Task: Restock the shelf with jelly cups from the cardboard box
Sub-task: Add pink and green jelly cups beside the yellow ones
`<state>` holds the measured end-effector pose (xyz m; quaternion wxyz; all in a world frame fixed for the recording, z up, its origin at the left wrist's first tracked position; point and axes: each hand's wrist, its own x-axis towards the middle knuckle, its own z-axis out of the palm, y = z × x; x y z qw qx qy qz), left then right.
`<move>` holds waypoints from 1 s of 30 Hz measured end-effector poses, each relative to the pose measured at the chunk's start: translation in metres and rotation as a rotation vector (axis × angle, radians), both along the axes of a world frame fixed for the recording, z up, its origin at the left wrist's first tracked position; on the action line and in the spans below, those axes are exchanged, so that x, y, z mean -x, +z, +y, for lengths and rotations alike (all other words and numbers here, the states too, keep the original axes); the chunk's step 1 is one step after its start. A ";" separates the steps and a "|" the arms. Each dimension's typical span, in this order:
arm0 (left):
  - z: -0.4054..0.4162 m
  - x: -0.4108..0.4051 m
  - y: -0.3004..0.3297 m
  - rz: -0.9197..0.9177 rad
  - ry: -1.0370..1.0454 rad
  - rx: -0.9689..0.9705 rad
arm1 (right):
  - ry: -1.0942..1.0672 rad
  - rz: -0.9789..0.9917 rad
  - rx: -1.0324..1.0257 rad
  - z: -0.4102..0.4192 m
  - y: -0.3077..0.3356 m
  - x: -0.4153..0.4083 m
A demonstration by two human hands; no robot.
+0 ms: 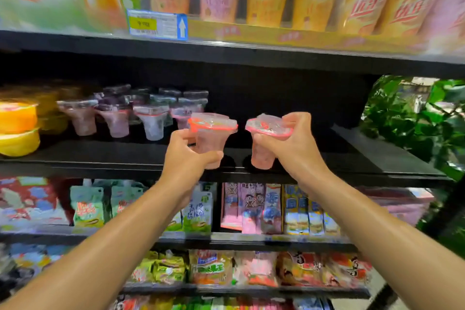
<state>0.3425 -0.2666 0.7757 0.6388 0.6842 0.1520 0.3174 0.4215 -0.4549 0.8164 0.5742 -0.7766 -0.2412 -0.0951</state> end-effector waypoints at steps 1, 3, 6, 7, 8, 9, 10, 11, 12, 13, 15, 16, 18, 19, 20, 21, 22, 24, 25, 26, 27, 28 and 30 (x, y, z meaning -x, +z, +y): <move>0.004 -0.011 0.000 -0.003 0.000 -0.003 | 0.011 0.003 0.012 0.006 0.001 -0.012; 0.009 -0.034 0.003 -0.014 0.000 -0.012 | 0.050 0.016 0.006 0.016 0.003 -0.034; 0.013 -0.065 0.005 -0.004 -0.019 -0.017 | 0.069 0.048 0.002 0.024 0.003 -0.065; 0.014 -0.074 0.005 0.020 -0.012 -0.032 | 0.066 0.057 0.010 0.026 0.002 -0.075; 0.014 -0.080 0.004 0.047 0.001 -0.048 | 0.070 0.067 0.021 0.028 0.001 -0.084; 0.015 -0.086 0.004 0.081 0.014 -0.067 | 0.078 0.077 0.037 0.028 0.000 -0.093; 0.015 -0.091 0.003 0.118 0.025 -0.085 | 0.083 0.089 0.048 0.029 -0.003 -0.103; 0.014 -0.095 0.002 0.152 0.035 -0.109 | 0.085 0.100 0.065 0.029 -0.006 -0.111; 0.012 -0.098 0.001 0.177 0.049 -0.126 | 0.088 0.108 0.083 0.028 -0.008 -0.117; 0.012 -0.101 -0.001 0.197 0.068 -0.149 | 0.089 0.115 0.107 0.027 -0.009 -0.122; 0.010 -0.105 -0.003 0.234 0.101 -0.187 | 0.109 0.135 0.120 0.022 -0.009 -0.130; 0.011 -0.108 -0.006 0.255 0.112 -0.198 | 0.135 0.146 0.117 0.020 -0.008 -0.133; 0.011 -0.110 -0.008 0.286 0.133 -0.221 | 0.196 0.187 0.130 0.016 -0.007 -0.136; 0.011 -0.112 -0.008 0.301 0.146 -0.234 | 0.217 0.211 0.145 0.016 -0.005 -0.138; 0.011 -0.115 -0.008 0.313 0.163 -0.244 | 0.229 0.230 0.149 0.016 -0.004 -0.139; 0.009 -0.117 -0.007 0.332 0.177 -0.254 | 0.229 0.245 0.163 0.015 -0.004 -0.143; 0.005 -0.120 -0.004 0.355 0.197 -0.264 | 0.237 0.254 0.173 0.016 -0.006 -0.147; -0.001 -0.124 0.000 0.383 0.240 -0.306 | 0.228 0.232 0.181 0.018 -0.010 -0.155; -0.003 -0.126 0.002 0.398 0.255 -0.323 | 0.211 0.192 0.195 0.020 -0.012 -0.159; -0.004 -0.128 0.003 0.419 0.263 -0.336 | 0.195 0.173 0.200 0.022 -0.013 -0.160; -0.004 -0.130 0.002 0.432 0.270 -0.340 | 0.192 0.189 0.217 0.024 -0.012 -0.159; -0.003 -0.131 0.001 0.443 0.272 -0.350 | 0.204 0.218 0.211 0.025 -0.013 -0.160; -0.002 -0.131 0.000 0.466 0.275 -0.391 | 0.217 0.245 0.203 0.028 -0.015 -0.164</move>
